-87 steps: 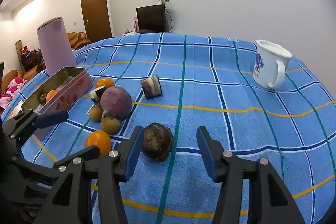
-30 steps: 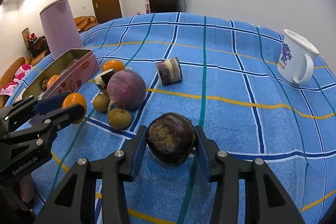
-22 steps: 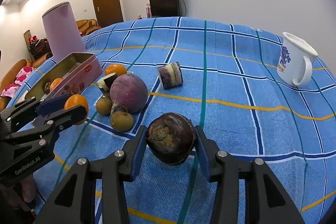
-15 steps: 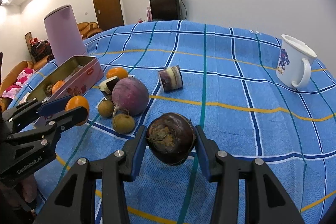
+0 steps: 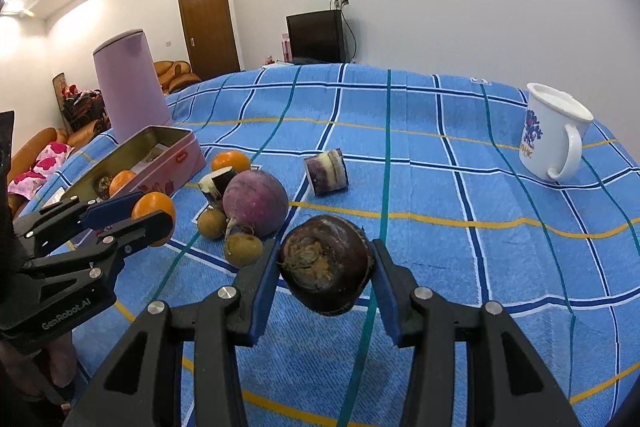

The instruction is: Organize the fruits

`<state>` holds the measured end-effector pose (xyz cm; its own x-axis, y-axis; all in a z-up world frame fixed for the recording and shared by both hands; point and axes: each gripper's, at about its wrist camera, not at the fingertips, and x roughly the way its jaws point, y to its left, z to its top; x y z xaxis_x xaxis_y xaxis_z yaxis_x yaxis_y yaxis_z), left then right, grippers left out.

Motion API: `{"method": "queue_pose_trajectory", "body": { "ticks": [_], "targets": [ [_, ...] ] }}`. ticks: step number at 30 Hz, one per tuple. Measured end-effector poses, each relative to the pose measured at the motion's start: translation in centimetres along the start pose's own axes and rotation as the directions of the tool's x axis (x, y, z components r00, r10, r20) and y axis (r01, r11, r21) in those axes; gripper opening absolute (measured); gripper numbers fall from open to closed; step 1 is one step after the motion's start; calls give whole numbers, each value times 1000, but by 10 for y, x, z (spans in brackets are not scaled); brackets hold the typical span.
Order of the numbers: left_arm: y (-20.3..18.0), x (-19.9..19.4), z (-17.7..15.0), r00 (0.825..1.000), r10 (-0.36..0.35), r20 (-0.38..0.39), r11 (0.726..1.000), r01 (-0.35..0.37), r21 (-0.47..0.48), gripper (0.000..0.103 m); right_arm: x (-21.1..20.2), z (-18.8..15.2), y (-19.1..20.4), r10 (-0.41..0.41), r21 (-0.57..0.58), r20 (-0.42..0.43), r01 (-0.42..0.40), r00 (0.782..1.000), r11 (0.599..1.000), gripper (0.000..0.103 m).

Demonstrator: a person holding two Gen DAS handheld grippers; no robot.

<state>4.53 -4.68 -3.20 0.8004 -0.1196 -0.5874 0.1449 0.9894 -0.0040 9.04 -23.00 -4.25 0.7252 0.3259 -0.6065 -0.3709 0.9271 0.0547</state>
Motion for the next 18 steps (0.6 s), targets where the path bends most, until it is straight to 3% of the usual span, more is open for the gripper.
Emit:
{"method": "queue_pose_trajectory", "body": {
  "ticks": [18],
  "targets": [
    [-1,-9,0,999,14,53,1000,-14,1,40,-16,-2,0,-1,-3,87,2,996,1000,46]
  ]
}}
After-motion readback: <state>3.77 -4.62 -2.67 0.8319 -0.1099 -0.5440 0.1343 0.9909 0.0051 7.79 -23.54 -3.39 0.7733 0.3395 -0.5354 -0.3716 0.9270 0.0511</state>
